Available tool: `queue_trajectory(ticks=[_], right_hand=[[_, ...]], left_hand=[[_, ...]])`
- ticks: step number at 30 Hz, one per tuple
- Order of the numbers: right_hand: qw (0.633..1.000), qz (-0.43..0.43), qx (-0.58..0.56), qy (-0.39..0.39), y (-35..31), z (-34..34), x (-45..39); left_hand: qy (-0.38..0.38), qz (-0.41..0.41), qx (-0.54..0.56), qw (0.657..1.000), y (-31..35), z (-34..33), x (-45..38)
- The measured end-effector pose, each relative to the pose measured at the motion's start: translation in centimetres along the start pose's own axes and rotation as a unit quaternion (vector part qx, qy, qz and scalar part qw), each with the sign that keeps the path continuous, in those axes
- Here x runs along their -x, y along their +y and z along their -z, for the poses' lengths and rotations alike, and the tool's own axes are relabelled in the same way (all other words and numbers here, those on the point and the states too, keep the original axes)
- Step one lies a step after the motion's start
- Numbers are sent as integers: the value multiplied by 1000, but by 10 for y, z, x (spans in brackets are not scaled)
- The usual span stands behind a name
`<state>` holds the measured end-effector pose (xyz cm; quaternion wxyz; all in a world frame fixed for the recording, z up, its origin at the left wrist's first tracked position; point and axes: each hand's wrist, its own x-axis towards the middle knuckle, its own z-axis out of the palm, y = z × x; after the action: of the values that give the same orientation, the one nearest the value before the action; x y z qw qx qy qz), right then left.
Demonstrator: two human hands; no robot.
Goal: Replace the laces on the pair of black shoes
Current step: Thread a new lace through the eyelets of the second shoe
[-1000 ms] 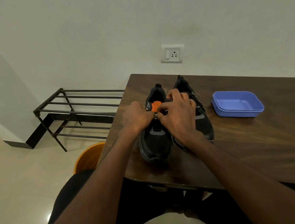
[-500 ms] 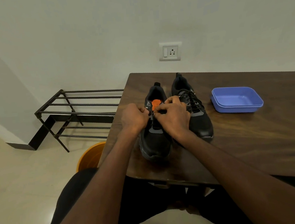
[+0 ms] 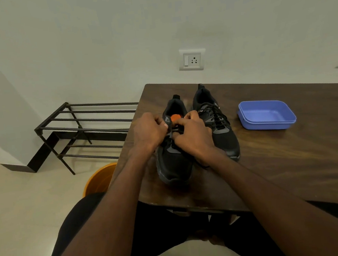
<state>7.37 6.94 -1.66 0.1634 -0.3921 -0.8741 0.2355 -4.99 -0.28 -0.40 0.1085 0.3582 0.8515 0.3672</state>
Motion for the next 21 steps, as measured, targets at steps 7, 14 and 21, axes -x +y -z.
queue_trajectory(ticks=[7, 14, 21], right_hand=[[998, 14, 3, -59, 13, 9, -10], [993, 42, 41, -100, 23, 13, -16], [992, 45, 37, -113, 26, 17, -19]], left_hand=[[25, 10, 277, 961, 14, 30, -16], [-132, -33, -77, 988, -4, 6, -26], [-28, 6, 440, 897, 19, 46, -20]])
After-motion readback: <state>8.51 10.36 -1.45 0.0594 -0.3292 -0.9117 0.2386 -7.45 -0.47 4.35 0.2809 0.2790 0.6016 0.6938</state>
